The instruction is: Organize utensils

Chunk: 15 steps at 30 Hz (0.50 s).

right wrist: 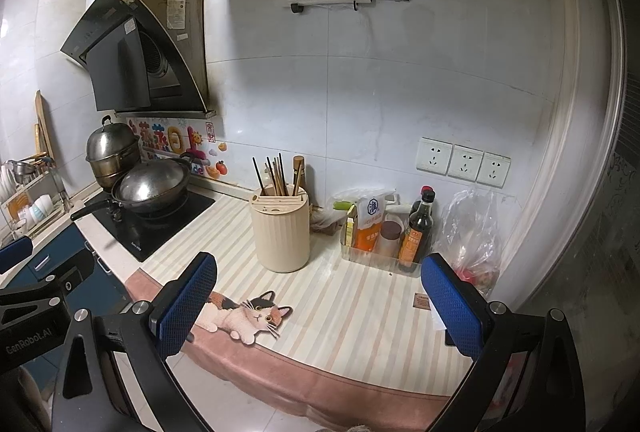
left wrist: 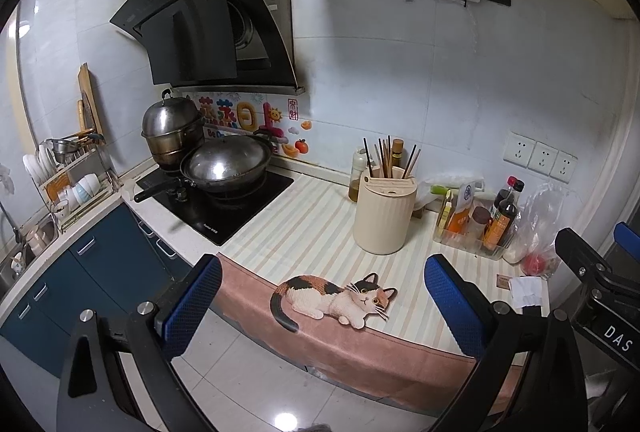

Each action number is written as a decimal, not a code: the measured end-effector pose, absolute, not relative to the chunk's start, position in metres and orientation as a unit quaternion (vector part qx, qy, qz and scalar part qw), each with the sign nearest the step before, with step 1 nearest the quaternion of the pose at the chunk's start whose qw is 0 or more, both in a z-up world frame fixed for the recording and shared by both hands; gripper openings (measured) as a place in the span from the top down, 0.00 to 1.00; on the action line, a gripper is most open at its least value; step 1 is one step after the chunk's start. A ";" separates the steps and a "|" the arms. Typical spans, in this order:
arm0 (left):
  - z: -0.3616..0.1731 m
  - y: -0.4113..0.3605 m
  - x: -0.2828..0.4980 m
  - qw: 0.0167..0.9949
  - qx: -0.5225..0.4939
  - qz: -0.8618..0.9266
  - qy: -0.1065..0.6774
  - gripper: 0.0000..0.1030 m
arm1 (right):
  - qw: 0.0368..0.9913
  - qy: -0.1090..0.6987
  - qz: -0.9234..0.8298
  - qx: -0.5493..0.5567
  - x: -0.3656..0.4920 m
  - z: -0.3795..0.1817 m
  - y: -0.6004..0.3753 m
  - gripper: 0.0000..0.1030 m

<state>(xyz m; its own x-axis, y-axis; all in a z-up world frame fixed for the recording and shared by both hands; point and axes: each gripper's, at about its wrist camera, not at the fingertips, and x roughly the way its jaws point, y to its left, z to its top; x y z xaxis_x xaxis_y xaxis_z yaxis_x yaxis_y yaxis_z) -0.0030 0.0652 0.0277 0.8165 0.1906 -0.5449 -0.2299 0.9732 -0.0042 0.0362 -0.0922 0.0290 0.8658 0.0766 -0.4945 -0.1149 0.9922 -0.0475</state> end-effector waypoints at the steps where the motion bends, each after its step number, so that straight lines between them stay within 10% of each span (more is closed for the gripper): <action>1: 0.028 0.065 -0.003 0.952 -0.035 0.111 0.282 0.00 | 0.965 0.254 0.049 -0.038 0.036 0.029 -0.092 0.00; 15: 0.029 0.061 -0.002 0.953 -0.037 0.118 0.277 0.00 | 0.966 0.250 0.048 -0.040 0.036 0.031 -0.091 0.00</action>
<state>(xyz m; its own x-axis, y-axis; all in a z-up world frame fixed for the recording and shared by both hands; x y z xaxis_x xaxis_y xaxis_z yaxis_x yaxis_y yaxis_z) -0.0022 0.0607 0.0289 0.8190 0.2032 -0.5365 -0.2447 0.9696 -0.0063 0.0360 -0.0914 0.0309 0.8701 0.0724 -0.4876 -0.1128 0.9921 -0.0540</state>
